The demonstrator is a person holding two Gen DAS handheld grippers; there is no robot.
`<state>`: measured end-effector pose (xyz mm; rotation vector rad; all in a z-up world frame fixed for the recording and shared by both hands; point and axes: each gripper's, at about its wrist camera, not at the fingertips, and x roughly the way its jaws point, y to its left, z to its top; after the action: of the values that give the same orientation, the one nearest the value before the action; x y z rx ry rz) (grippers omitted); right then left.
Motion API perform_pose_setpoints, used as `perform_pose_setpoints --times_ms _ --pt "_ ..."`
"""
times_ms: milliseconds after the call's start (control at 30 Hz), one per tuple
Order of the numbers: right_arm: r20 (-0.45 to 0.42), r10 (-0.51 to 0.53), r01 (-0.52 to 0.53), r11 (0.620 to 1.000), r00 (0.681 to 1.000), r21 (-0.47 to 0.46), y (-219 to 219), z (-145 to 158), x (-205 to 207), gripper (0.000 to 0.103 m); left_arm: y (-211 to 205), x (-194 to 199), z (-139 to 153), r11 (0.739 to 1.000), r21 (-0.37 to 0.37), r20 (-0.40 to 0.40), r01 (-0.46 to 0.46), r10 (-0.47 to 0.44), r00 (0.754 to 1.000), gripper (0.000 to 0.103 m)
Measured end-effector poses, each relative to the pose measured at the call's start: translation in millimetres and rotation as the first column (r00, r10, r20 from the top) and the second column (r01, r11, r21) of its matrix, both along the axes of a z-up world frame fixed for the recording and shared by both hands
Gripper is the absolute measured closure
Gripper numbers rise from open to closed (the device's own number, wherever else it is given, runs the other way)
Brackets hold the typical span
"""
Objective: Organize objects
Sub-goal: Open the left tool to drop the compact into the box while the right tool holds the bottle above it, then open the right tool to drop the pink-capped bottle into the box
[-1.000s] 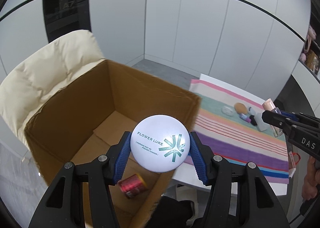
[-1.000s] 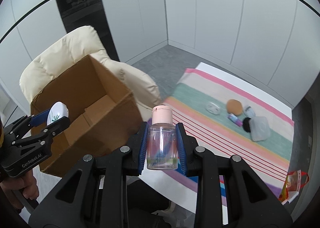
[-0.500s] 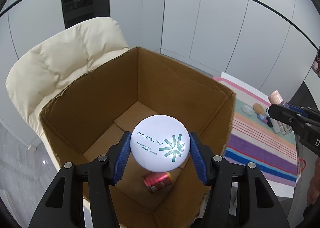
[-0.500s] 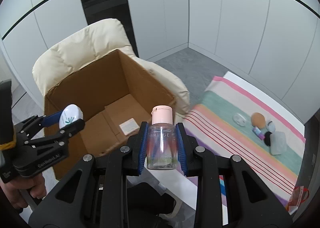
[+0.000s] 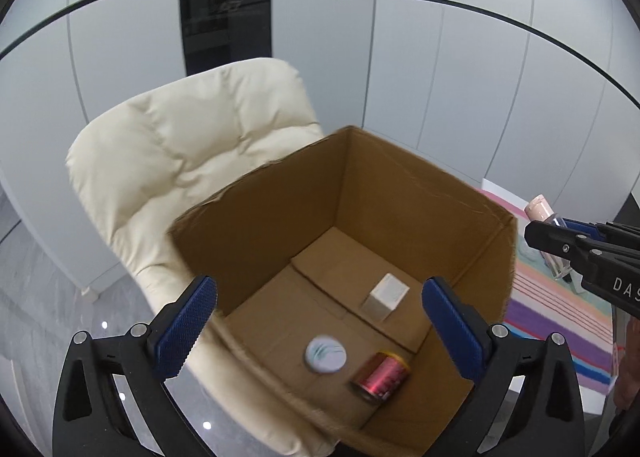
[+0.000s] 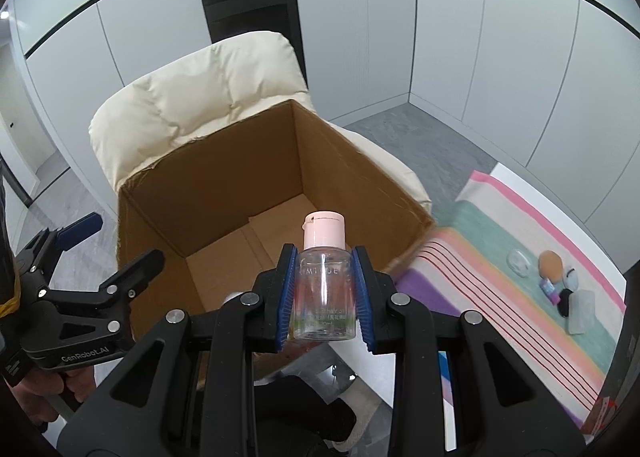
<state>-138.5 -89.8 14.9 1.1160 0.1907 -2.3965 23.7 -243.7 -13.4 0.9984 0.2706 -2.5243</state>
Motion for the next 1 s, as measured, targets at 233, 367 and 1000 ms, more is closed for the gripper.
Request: perform_pose_setpoints --times_ms 233,367,1000 --pt "0.001 0.061 -0.061 0.998 0.998 0.005 -37 0 7 0.075 -26 29 6 0.998 -0.011 -0.016 -0.063 0.063 0.998 0.000" --pt "0.004 0.098 -0.098 0.995 0.995 0.009 -56 -2 12 0.075 -37 40 6 0.996 -0.012 -0.016 -0.086 0.086 0.996 0.000" --pt "0.028 0.136 -0.137 0.990 0.990 0.028 -88 -14 12 0.056 -51 54 3 0.992 0.000 0.002 -0.127 0.127 0.992 0.000"
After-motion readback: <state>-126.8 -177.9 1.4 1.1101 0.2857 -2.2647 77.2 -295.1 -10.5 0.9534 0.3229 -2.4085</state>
